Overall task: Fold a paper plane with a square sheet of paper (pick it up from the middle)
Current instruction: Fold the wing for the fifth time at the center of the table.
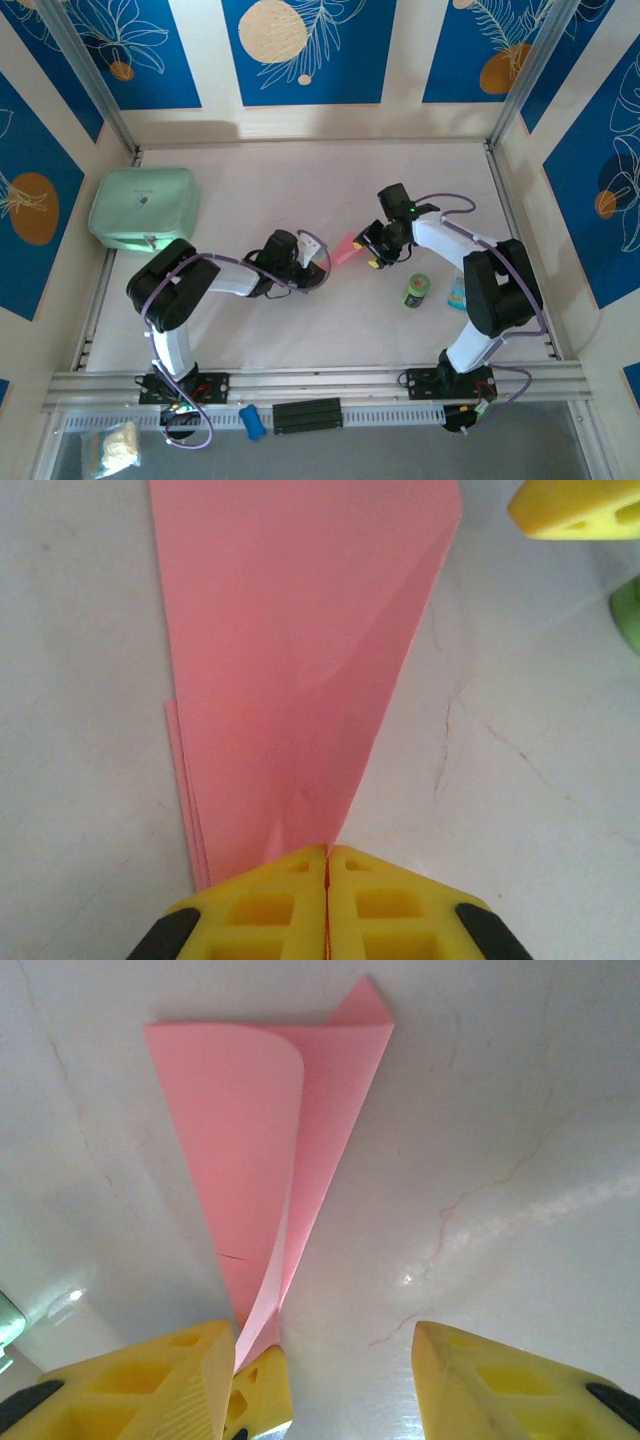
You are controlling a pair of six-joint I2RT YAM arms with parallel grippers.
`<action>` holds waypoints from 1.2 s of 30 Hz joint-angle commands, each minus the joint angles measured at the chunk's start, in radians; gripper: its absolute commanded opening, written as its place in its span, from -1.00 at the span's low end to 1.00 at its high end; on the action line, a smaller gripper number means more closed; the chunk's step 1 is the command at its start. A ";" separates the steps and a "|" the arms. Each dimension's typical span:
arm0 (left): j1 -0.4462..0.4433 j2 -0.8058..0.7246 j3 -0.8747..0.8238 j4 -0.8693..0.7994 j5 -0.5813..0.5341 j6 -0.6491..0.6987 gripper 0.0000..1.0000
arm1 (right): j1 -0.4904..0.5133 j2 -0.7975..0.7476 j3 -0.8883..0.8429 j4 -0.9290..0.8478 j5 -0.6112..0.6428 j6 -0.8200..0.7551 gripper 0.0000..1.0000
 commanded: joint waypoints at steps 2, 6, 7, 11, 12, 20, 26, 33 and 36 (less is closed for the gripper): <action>0.031 0.031 0.029 -0.005 0.131 -0.162 -0.84 | -0.026 -0.057 -0.010 -0.018 0.009 -0.065 0.02; 0.055 0.042 0.048 -0.015 0.168 -0.239 -0.84 | -0.034 -0.065 -0.020 0.004 -0.011 -0.121 0.02; 0.059 0.043 0.052 -0.013 0.179 -0.257 -0.84 | -0.034 -0.065 -0.024 0.013 -0.019 -0.137 0.02; 0.075 0.043 0.069 -0.027 0.208 -0.320 -0.84 | -0.024 -0.061 -0.046 0.060 -0.062 -0.212 0.02; 0.077 0.045 0.073 -0.033 0.213 -0.338 -0.84 | -0.021 -0.059 -0.054 0.077 -0.075 -0.230 0.02; 0.088 0.093 0.084 0.038 0.272 -0.506 -0.85 | 0.045 0.026 -0.063 0.156 -0.122 -0.359 0.03; 0.092 0.125 0.072 0.114 0.284 -0.621 -0.86 | 0.060 0.077 -0.058 0.215 -0.132 -0.413 0.15; 0.096 0.138 0.066 0.129 0.278 -0.675 -0.88 | 0.061 0.141 -0.022 0.207 -0.119 -0.462 0.18; 0.100 0.137 0.064 0.130 0.278 -0.681 -0.87 | 0.056 0.169 -0.005 0.205 -0.115 -0.462 0.18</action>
